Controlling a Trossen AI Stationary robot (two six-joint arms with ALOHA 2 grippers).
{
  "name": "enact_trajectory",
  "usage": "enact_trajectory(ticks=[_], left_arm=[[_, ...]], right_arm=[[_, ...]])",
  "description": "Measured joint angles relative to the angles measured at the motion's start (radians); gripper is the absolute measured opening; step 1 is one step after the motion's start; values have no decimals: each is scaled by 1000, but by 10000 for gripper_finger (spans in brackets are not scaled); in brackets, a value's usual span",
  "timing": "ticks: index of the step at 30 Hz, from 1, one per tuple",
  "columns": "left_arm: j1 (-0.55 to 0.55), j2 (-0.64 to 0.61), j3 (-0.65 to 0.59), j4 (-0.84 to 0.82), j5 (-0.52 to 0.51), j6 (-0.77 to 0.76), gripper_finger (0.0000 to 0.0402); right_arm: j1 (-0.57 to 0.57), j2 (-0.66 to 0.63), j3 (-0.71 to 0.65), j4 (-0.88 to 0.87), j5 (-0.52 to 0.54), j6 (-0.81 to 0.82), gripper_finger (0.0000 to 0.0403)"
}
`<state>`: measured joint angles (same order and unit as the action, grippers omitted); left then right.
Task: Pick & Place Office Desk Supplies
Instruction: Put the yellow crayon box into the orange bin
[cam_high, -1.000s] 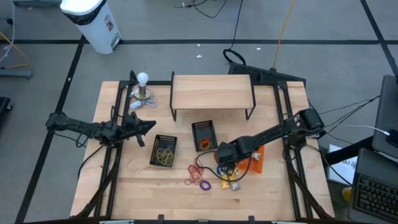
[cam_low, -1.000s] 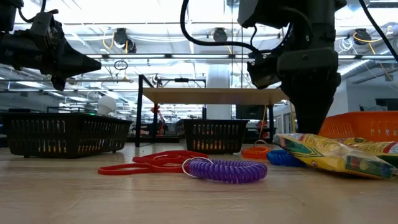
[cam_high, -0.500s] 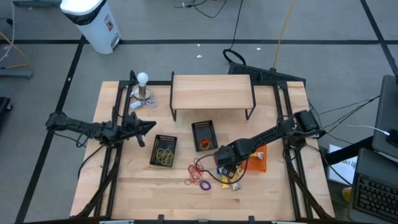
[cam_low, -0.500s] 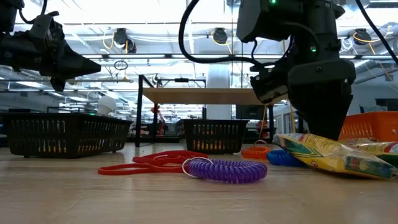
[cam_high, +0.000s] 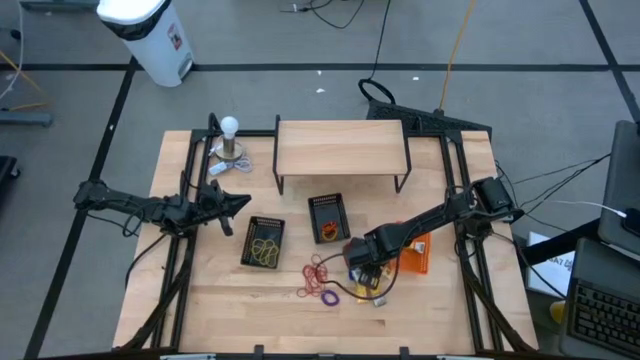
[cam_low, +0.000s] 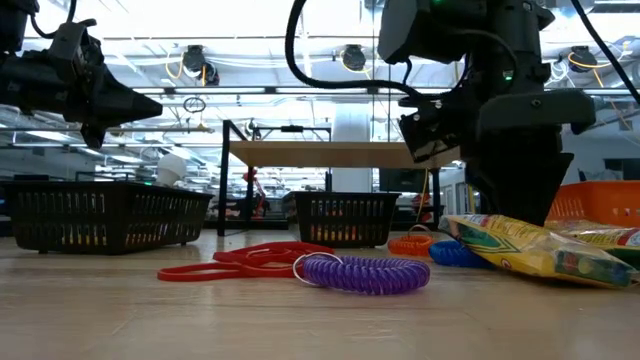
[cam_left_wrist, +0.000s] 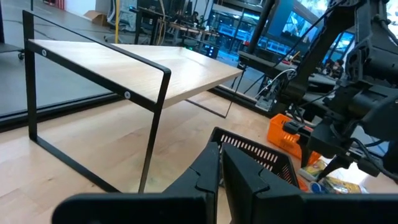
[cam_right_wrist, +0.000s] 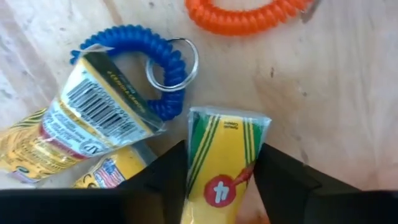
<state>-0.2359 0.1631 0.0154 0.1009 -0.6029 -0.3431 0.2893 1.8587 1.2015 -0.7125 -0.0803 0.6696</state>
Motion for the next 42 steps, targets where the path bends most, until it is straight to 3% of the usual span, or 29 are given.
enact_trajectory(ticks=[7,16,25,31,42], left_arm=[[0,0,0,1,-1,-1,19],[0,0,0,7,-2,-2,19],[0,0,0,7,-3,-2,19],[0,0,0,8,-4,-2,19],[0,0,0,8,-11,27,19]], right_arm=[[-2,-66,-1,42,13,-80,62],[-6,-266,-1,127,78,-180,84],[43,-572,-30,364,89,-506,64],[37,-823,-174,555,114,-552,78],[39,-1258,-603,804,109,-553,74]])
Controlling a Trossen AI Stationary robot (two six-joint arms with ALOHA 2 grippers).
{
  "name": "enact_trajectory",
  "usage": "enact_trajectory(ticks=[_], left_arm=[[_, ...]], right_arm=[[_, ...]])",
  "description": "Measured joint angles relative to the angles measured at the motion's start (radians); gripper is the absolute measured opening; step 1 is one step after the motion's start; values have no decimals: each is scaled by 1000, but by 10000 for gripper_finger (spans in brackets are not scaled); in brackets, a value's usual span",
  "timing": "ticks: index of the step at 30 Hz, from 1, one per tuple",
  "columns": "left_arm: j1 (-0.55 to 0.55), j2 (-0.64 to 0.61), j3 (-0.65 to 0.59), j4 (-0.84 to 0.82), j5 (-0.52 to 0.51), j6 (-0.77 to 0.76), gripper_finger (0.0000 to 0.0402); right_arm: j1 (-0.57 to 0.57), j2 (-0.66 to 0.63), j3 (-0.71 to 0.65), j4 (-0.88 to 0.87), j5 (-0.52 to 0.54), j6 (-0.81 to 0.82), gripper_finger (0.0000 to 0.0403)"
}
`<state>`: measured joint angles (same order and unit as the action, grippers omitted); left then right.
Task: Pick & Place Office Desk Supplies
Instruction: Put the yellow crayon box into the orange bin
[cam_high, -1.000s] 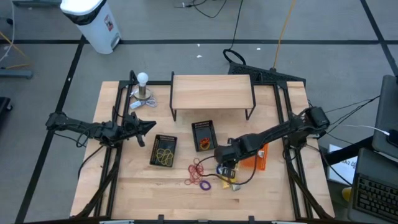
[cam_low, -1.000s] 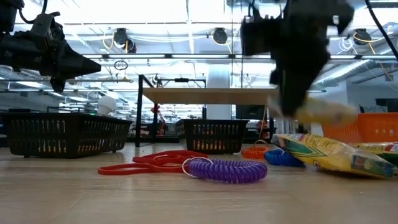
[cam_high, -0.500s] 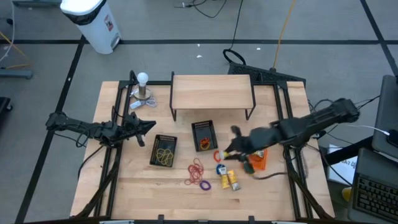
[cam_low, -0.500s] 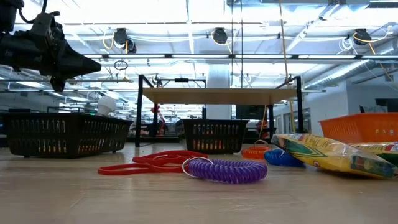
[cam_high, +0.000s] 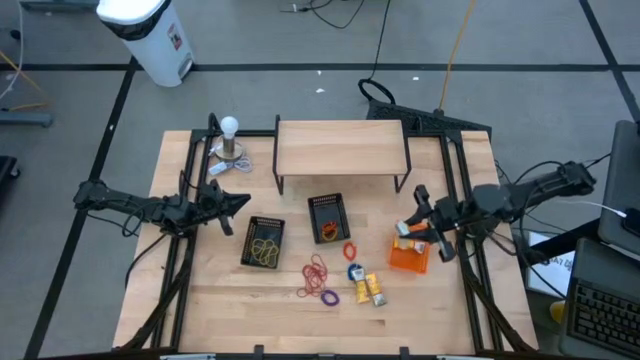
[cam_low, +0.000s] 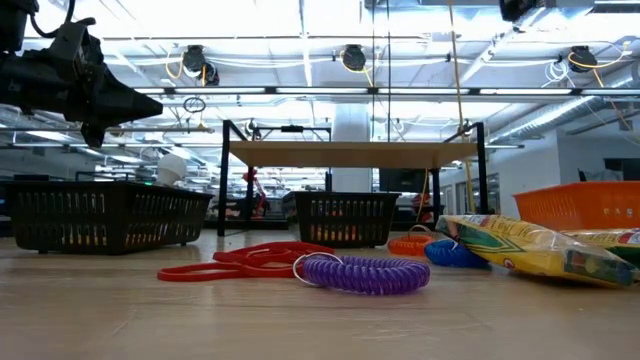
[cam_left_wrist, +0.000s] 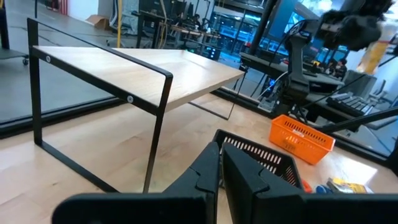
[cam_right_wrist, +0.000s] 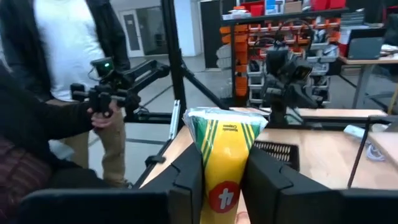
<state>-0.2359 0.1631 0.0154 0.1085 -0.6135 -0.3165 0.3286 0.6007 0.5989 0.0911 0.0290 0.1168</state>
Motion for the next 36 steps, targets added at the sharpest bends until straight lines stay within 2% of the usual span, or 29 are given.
enact_trajectory(ticks=[6,12,29,32,36], left_arm=[[0,0,0,0,0,-15,19],[0,0,0,1,-16,-32,19],[0,0,0,1,-16,-62,19],[0,0,0,1,-16,-64,19],[0,0,0,0,-16,-84,19]], right_arm=[[0,-120,-178,143,-10,-9,68],[1,-184,-283,256,-58,-8,72],[1,-195,-303,255,-62,53,69],[0,-195,-303,239,-107,46,68],[1,-195,-303,216,-113,50,72]])
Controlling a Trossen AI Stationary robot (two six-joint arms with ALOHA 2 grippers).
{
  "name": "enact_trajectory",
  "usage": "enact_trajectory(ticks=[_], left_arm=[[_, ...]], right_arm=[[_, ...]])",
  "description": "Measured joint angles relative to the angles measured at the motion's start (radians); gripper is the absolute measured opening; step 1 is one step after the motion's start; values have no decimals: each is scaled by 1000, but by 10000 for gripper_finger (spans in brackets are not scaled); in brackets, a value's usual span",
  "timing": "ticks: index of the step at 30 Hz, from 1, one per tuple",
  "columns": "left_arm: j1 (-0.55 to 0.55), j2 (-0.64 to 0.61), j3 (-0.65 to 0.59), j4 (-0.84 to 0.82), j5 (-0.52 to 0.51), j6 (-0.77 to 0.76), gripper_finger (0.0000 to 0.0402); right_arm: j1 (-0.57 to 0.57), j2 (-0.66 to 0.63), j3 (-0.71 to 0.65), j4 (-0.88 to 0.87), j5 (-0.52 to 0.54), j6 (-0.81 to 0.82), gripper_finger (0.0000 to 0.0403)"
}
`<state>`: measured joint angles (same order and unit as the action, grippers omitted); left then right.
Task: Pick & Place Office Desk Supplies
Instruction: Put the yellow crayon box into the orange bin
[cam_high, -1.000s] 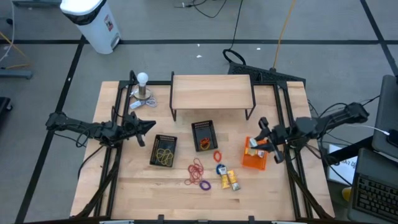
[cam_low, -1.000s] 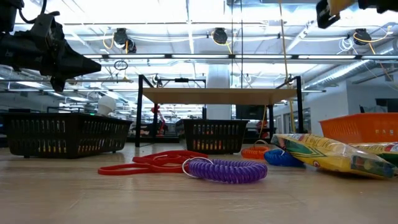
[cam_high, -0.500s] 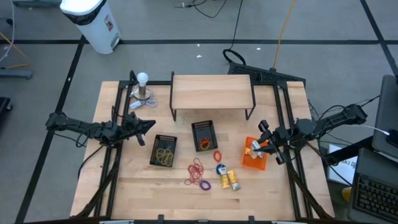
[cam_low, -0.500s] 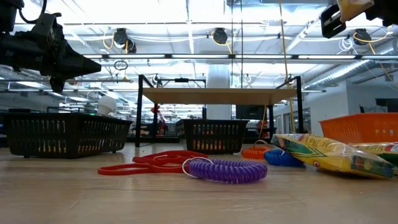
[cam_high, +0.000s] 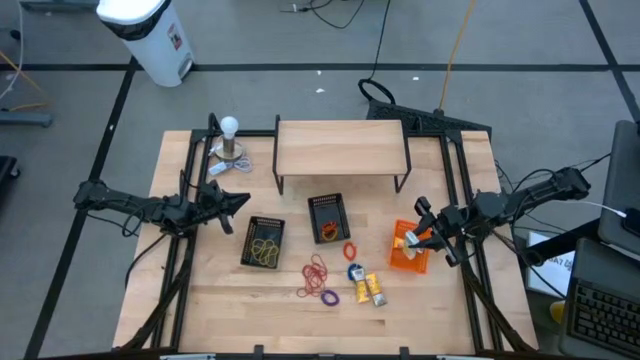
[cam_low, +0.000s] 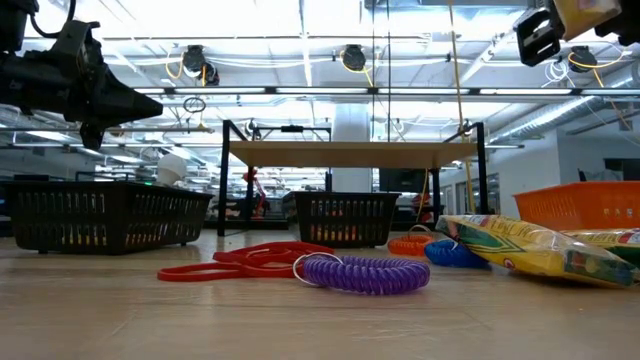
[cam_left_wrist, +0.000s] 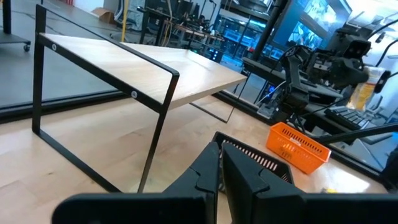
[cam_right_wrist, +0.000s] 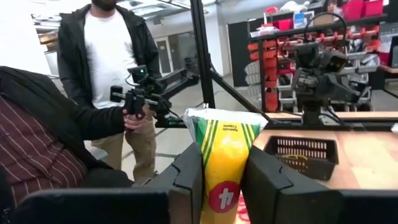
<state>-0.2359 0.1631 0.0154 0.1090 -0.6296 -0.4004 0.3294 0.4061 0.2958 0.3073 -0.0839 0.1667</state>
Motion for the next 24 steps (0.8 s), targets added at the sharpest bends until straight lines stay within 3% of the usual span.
enact_trajectory(ticks=[8,16,24], left_arm=[[0,0,0,0,0,-2,19],[0,0,0,0,1,-2,19],[0,0,0,0,1,-1,19]], right_arm=[[0,-26,0,-37,-7,-33,68],[0,-31,10,-107,2,62,65],[0,14,186,-367,4,116,65]])
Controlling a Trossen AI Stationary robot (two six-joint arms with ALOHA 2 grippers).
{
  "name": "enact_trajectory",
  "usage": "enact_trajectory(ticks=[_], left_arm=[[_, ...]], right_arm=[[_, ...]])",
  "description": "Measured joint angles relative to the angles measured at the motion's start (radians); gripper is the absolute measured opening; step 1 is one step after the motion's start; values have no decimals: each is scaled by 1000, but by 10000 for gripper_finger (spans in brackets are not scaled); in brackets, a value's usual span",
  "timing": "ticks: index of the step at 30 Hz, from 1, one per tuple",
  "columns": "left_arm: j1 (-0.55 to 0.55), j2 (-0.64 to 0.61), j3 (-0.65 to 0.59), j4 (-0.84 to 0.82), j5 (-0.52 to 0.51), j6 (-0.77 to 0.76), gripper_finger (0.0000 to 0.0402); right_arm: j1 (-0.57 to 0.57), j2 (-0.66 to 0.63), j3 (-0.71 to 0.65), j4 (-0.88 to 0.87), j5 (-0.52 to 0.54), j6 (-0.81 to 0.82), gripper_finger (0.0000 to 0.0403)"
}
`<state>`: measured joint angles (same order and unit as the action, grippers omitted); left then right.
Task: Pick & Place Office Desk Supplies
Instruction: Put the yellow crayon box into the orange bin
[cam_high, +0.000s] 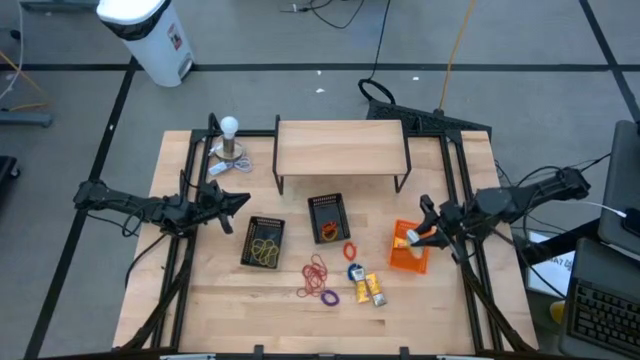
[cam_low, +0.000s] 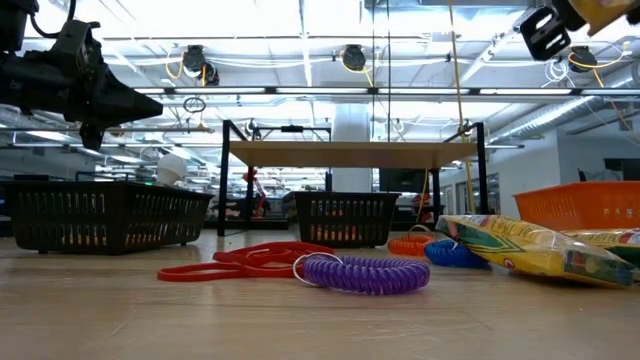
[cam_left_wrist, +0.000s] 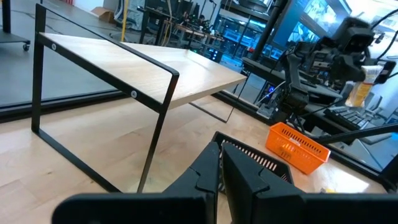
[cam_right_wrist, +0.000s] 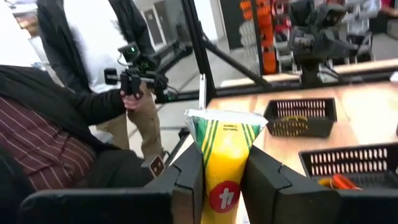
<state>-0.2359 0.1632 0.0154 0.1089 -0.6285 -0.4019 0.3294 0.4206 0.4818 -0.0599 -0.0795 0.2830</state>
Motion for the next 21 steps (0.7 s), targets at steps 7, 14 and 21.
enact_trajectory(ticks=[7,14,21], left_arm=[[0,0,0,0,0,0,19],[0,0,0,-2,1,6,19],[0,0,0,-8,2,14,19]], right_arm=[[0,133,196,-256,4,54,64],[0,259,332,-540,1,153,64],[0,349,347,-759,48,255,64]])
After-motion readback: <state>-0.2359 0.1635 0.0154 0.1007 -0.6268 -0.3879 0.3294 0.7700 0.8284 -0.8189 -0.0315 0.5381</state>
